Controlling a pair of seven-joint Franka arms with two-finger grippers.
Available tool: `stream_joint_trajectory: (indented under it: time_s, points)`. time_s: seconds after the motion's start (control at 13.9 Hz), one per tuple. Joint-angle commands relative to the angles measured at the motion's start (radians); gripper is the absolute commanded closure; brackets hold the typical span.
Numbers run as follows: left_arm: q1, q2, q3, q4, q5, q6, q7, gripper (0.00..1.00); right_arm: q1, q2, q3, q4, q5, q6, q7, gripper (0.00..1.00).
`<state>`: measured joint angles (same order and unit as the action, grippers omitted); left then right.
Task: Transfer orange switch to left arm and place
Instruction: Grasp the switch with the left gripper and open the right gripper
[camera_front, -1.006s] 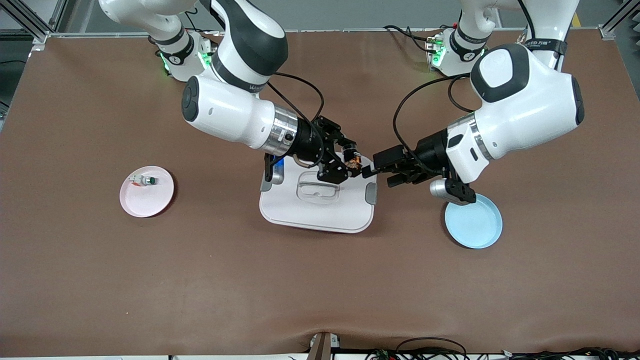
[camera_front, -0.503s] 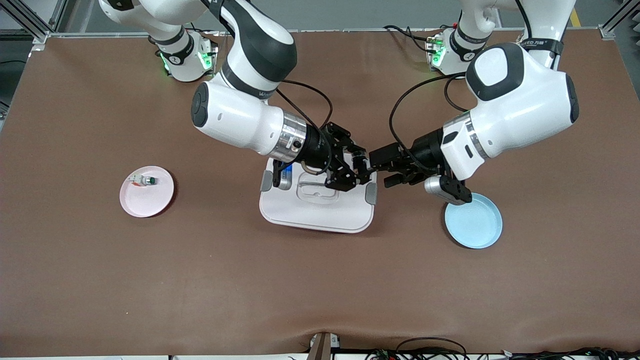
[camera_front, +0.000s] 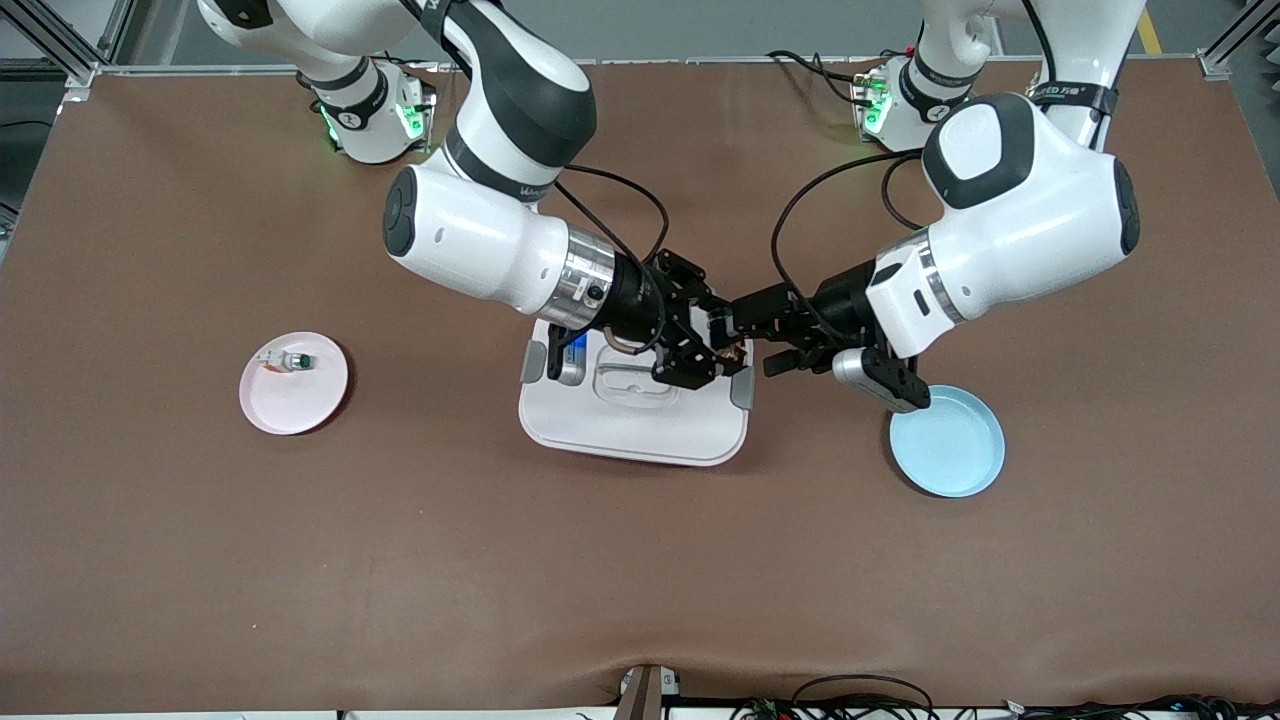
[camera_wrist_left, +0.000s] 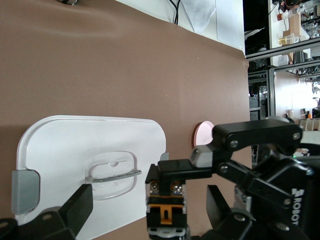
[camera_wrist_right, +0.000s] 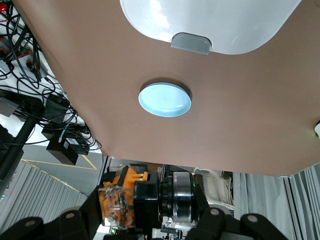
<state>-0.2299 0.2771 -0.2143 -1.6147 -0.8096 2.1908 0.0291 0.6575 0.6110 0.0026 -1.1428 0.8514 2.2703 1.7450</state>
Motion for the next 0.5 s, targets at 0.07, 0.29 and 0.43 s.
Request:
stream_joint_trajectory:
  time_s: [0.07,0.29,0.43]
  points:
    - [0.001,-0.007,-0.002,-0.004,-0.003,0.001,0.028,0.0,0.014,0.023,-0.009,0.041,0.012,0.021,0.037,1.0]
    - [0.0,-0.004,-0.002,-0.001,-0.005,0.004,0.028,0.34,0.016,0.023,-0.007,0.041,0.012,0.021,0.039,1.0]
    - [-0.003,-0.004,-0.002,-0.001,-0.006,0.007,0.028,0.77,0.022,0.023,-0.007,0.043,0.012,0.021,0.041,1.0]
